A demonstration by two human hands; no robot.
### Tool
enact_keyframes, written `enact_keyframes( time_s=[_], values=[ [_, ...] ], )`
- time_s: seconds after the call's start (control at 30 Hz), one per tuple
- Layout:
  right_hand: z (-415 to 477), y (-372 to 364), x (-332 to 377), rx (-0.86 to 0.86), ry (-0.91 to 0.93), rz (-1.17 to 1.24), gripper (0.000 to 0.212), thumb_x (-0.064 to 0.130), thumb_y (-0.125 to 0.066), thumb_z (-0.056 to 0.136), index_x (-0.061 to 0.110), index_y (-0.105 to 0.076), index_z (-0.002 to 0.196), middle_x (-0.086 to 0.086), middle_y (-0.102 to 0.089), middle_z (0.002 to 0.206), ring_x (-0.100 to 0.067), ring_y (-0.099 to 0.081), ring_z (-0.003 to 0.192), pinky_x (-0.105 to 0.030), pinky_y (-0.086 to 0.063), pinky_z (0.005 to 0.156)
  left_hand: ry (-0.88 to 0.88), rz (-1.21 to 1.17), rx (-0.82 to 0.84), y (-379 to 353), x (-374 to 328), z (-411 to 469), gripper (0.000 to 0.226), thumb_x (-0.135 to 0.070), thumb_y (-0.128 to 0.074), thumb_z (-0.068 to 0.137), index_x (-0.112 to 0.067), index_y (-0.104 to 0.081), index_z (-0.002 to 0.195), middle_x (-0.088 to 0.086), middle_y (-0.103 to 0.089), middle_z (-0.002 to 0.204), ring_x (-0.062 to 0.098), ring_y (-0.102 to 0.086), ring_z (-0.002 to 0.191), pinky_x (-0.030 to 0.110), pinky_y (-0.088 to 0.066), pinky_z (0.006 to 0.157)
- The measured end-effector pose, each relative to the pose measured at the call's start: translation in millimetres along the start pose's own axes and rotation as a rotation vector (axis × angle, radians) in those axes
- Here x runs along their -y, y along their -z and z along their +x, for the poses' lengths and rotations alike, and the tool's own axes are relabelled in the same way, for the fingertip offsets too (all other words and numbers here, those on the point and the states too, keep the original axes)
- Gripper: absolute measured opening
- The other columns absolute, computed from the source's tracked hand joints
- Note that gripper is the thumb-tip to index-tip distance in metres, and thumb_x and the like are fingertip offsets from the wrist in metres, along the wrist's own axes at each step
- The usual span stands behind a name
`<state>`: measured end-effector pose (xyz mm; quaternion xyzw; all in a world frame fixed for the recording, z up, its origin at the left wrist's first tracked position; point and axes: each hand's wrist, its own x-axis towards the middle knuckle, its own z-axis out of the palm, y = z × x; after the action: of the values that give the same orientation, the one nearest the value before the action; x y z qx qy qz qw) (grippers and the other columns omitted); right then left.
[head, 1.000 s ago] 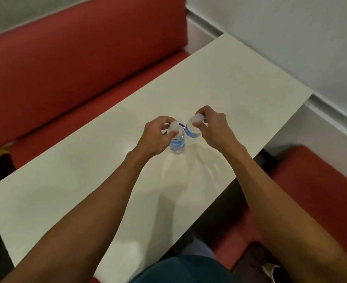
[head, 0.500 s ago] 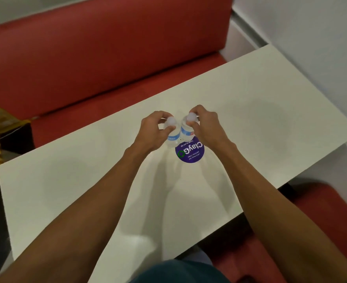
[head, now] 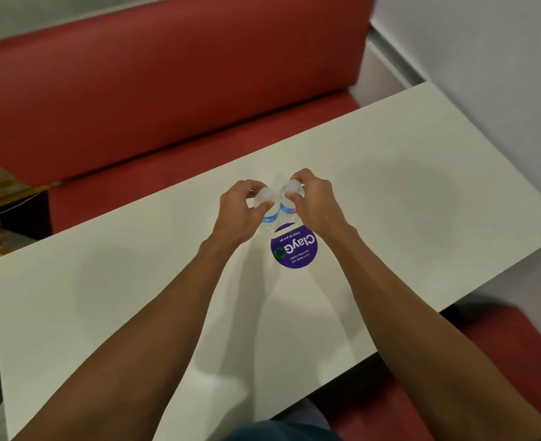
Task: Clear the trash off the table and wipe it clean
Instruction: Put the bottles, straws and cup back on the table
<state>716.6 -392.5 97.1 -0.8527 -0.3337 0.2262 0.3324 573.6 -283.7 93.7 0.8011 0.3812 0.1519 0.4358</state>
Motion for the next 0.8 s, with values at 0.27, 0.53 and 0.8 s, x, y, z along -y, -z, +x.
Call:
enact_keyframes(
  time_s=[0.27,0.53,0.8],
  values=[
    [9,3,1,-0.004,0.005,0.025,0.025,0.030,-0.063,0.104,0.016,-0.056,0.124,-0.002,-0.066,0.115,-0.018,-0.066,0.093,-0.018,-0.050,0.071,0.036,-0.003,-0.021,-6,-2,8,0.031,-0.024,-0.079,0.093,-0.016,-0.067,0.120,0.000,-0.068,0.124,0.010,-0.061,0.103,0.017,-0.045,0.087],
    [5,2,0,-0.015,0.021,0.021,0.032,0.027,-0.065,0.103,0.015,-0.055,0.131,-0.005,-0.066,0.125,-0.016,-0.062,0.098,-0.014,-0.045,0.072,0.056,-0.024,0.006,-7,-3,3,0.032,-0.023,-0.079,0.093,-0.017,-0.065,0.121,0.000,-0.067,0.125,0.012,-0.060,0.106,0.022,-0.048,0.092],
    [-9,1,-1,-0.041,-0.001,0.014,0.056,0.029,-0.069,0.100,0.020,-0.046,0.151,-0.005,-0.056,0.150,-0.027,-0.059,0.130,-0.042,-0.050,0.107,0.056,-0.031,-0.001,-7,-8,-5,0.042,-0.030,-0.077,0.094,-0.022,-0.060,0.131,-0.002,-0.062,0.133,0.014,-0.058,0.116,0.035,-0.055,0.100]
  ],
)
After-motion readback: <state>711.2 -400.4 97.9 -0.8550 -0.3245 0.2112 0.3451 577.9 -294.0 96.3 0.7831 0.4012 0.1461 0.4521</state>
